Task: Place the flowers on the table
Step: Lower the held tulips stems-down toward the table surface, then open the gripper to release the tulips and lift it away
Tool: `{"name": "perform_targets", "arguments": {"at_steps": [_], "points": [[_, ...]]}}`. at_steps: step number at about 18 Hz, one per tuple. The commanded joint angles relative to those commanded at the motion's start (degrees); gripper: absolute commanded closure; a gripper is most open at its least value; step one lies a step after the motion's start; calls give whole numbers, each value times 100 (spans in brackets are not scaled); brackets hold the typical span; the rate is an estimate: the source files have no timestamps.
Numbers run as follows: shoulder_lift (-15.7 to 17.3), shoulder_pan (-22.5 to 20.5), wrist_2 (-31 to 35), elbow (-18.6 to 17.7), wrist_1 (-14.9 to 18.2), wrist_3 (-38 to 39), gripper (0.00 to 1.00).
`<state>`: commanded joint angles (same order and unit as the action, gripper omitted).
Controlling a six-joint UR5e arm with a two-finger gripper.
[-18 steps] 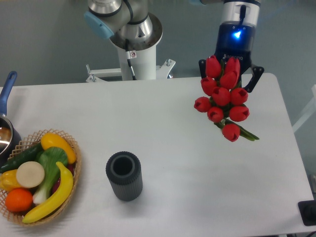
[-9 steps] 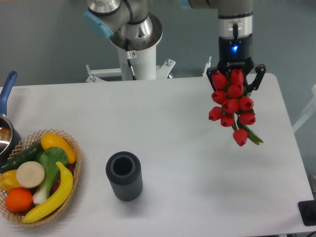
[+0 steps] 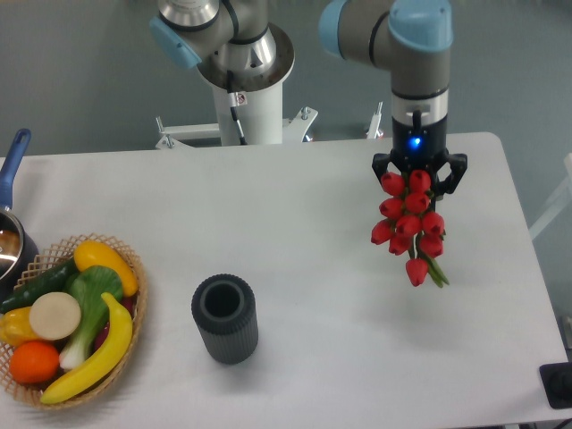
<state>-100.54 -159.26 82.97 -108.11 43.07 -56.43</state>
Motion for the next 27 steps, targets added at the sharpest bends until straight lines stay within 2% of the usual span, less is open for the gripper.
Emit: {"name": "perform_targets", "arguments": {"at_steps": [3, 12, 17, 18, 19, 20, 24, 27], "points": [[-263, 44, 9, 53, 9, 35, 51], [-739, 132, 9, 70, 9, 53, 51], [-967, 203, 9, 219, 0, 149, 50], [-959, 203, 9, 246, 0, 141, 47], [-924, 194, 0, 316, -9, 80, 20], [-906, 185, 0, 403, -18, 27, 0], [-836, 150, 9, 536, -18, -623, 0], [-827, 1, 9, 694, 9, -782, 0]]}}
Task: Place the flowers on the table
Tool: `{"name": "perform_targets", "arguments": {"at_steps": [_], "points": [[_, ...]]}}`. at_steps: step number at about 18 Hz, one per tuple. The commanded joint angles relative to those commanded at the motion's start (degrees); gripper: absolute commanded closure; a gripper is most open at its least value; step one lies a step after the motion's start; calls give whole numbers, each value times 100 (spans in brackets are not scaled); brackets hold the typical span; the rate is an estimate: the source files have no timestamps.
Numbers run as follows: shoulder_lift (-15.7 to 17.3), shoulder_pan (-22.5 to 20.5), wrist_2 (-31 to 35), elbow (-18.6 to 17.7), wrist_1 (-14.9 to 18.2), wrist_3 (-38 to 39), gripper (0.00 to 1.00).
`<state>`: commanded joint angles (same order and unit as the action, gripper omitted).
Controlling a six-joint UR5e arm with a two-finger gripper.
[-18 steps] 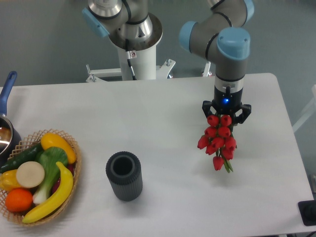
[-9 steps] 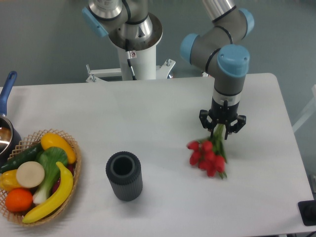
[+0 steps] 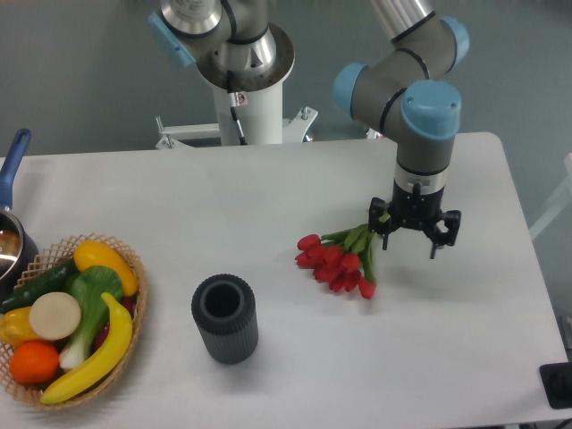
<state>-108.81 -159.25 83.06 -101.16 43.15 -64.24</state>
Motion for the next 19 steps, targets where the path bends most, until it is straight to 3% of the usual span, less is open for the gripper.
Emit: {"name": "perform_targets", "arguments": {"at_steps": [4, 9, 13, 19], "points": [[79, -220, 9, 9, 175, -1245, 0], [255, -879, -35, 35, 720, -3382, 0], [255, -1161, -220, 44, 861, -3876, 0], [246, -1240, -281, 27, 870, -3912, 0]]}}
